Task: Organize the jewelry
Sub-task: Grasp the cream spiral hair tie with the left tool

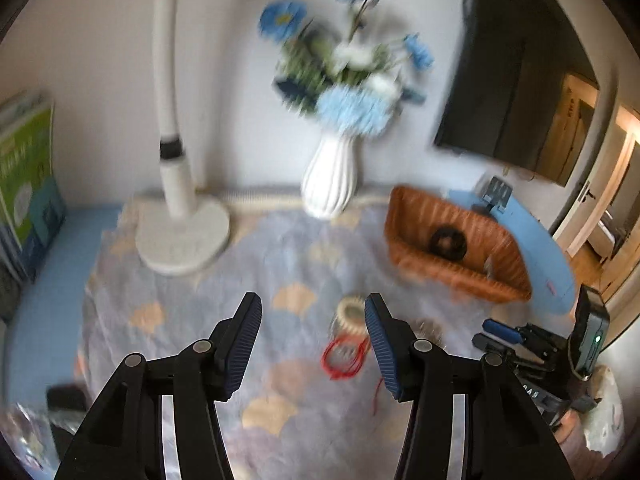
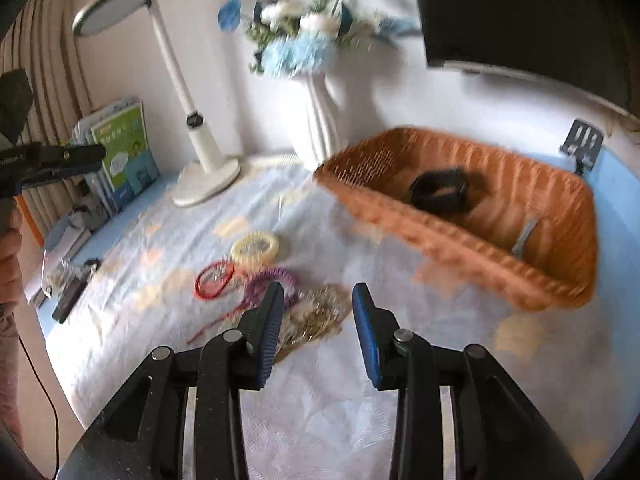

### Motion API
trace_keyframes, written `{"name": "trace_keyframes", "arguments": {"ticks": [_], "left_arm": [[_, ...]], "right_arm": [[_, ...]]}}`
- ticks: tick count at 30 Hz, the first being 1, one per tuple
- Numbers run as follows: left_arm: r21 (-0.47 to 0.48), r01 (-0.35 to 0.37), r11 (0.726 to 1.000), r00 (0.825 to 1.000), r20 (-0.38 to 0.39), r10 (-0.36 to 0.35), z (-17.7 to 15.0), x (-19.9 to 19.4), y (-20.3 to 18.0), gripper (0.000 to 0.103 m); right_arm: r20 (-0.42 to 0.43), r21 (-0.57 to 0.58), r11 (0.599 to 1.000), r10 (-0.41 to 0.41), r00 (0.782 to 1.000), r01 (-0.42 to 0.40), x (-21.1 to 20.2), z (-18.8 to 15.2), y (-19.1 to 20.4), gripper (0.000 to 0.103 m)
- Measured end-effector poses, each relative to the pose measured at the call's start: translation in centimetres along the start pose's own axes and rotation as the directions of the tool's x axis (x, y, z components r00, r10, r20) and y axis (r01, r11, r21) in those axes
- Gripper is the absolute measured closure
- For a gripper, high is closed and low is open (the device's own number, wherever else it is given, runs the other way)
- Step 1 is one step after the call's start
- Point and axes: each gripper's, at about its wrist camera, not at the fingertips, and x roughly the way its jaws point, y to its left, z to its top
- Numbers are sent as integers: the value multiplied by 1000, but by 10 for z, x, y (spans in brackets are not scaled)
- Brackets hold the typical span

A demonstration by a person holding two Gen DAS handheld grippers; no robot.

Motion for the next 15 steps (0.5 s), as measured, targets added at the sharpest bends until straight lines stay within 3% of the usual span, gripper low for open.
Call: {"name": "trace_keyframes", "arguments": {"ticks": [7,12,15], "left_arm": [[-76,88,993,988,-123,-97,-15,71,9,48],[-38,151,988,972,-176,-156,-1,120,-11,48],[1,152,988,962,-231,-147,1,151,-23,48]], "right_arm": [[-54,35,999,21,998,-19,16,-5,-9,65],[-62,35,999,28,998,-26,19,-5,-9,65],[-84,24,999,33,996,-31,20,-6,-6,65]]}}
